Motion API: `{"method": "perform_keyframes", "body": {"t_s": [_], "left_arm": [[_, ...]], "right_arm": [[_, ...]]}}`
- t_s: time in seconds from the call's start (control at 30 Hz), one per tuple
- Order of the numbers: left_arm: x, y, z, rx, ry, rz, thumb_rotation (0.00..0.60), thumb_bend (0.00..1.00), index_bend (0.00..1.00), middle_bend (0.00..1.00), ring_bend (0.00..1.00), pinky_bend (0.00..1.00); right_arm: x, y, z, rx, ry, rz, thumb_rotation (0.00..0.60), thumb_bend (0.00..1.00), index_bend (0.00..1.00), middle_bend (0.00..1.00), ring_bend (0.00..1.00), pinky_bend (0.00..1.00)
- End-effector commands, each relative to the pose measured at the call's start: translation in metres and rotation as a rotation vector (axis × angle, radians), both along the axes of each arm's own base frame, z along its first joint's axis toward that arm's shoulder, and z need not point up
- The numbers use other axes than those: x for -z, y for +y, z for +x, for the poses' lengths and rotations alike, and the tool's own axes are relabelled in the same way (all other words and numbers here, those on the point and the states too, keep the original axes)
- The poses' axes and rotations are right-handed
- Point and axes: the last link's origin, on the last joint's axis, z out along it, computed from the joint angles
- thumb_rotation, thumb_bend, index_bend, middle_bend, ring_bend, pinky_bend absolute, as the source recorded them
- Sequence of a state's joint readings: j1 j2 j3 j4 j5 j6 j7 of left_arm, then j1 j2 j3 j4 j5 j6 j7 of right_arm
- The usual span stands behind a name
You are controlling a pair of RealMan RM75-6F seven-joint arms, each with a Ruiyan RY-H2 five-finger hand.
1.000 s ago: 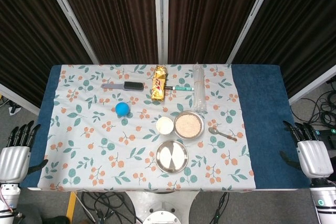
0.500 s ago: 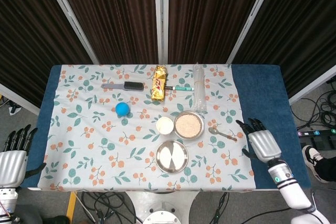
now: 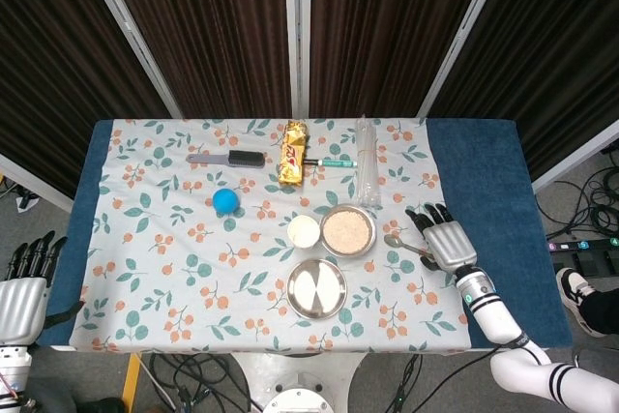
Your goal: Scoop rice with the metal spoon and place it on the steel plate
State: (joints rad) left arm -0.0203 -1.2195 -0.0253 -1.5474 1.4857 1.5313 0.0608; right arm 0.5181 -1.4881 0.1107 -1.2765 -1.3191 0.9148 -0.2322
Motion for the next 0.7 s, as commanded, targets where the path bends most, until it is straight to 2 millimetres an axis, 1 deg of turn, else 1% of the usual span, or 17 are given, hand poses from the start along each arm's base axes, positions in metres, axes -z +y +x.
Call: {"method": "perform_keyframes", "body": {"t_s": [0.03, 0.2, 0.4, 0.7], "left_arm": [[0.001, 0.000, -0.001, -0.003, -0.002, -0.002, 0.600, 0.03, 0.08, 0.04, 0.03, 0.03], [0.002, 0.000, -0.002, -0.006, -0.004, -0.005, 0.600, 0.03, 0.08, 0.04, 0.03, 0.03], [0.003, 0.000, -0.004, -0.012, -0.007, -0.007, 0.600, 0.03, 0.08, 0.04, 0.03, 0.03], [0.004, 0.001, -0.005, -0.016, -0.006, -0.011, 0.600, 0.03, 0.08, 0.04, 0.03, 0.03]], "right_arm": [[0.005, -0.002, -0.001, 0.003, 0.011, 0.008, 0.600, 0.16, 0.00, 0.17, 0.01, 0.00], [0.013, -0.005, -0.005, 0.018, 0.024, 0.014, 0.600, 0.07, 0.00, 0.16, 0.00, 0.00], [0.019, -0.011, -0.006, 0.021, 0.034, 0.010, 0.600, 0.07, 0.00, 0.16, 0.00, 0.00], [0.017, -0.024, -0.010, 0.035, 0.049, -0.008, 0.600, 0.07, 0.00, 0.16, 0.00, 0.00]]}}
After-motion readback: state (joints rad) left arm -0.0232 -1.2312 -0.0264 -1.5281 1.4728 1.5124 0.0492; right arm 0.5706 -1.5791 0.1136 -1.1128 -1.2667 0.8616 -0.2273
